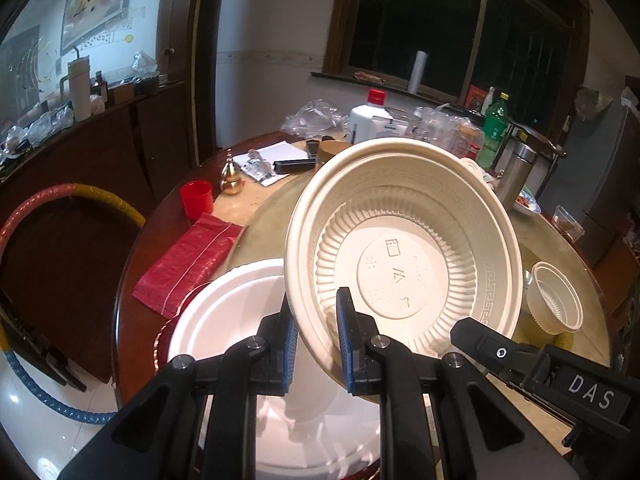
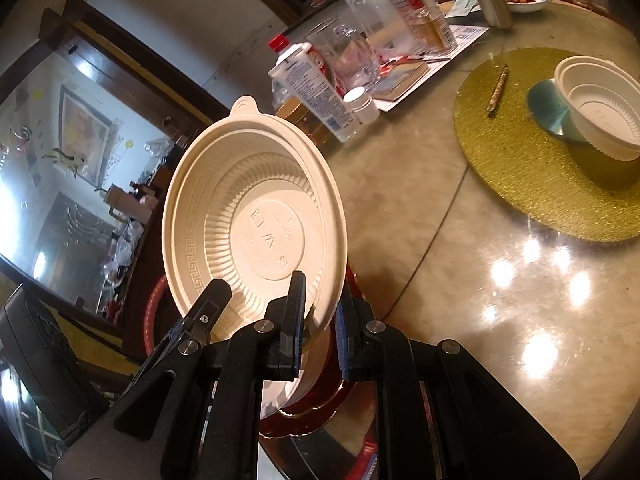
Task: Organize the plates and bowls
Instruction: 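Lower the beige bowl with both tools into the white foam bowls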
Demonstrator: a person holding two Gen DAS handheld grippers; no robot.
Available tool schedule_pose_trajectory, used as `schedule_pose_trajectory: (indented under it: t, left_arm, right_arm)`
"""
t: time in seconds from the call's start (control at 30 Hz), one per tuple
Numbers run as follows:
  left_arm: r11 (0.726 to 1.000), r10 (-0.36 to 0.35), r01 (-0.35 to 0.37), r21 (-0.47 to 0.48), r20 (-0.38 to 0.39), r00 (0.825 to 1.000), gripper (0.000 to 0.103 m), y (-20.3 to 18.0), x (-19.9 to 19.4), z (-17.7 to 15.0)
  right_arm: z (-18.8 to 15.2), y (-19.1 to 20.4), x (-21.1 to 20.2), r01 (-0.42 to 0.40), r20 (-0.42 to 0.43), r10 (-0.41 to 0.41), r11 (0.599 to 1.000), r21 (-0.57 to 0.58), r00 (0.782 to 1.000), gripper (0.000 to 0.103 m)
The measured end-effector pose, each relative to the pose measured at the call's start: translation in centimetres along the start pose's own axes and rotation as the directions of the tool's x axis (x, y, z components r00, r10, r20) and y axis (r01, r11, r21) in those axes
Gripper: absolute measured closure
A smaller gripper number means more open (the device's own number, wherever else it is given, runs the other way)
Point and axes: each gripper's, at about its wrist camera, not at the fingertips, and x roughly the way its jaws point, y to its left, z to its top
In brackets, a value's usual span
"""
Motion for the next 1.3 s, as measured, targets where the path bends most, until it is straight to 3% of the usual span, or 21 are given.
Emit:
schedule_pose_trajectory:
  t: [0.6, 1.3]
  left_arm:
    - [0.999, 0.017, -0.018, -0.040, -0.033, 0.999, 0.086, 2.7, -0.8, -1.2]
    - [0.997, -0.019, 0.010, -0.079, -0.115, 0.993, 0.085, 5.6, -0.7, -2.0]
  right_arm:
    - [-1.5, 1.8, 1.6, 0.001, -0.065, -0.003, 0.999, -0.040, 0.998, 0.090]
    - [-3.3, 3.2, 2.8, -0.003, -0.152, -0.006, 0.998, -0.060, 0.988, 0.089]
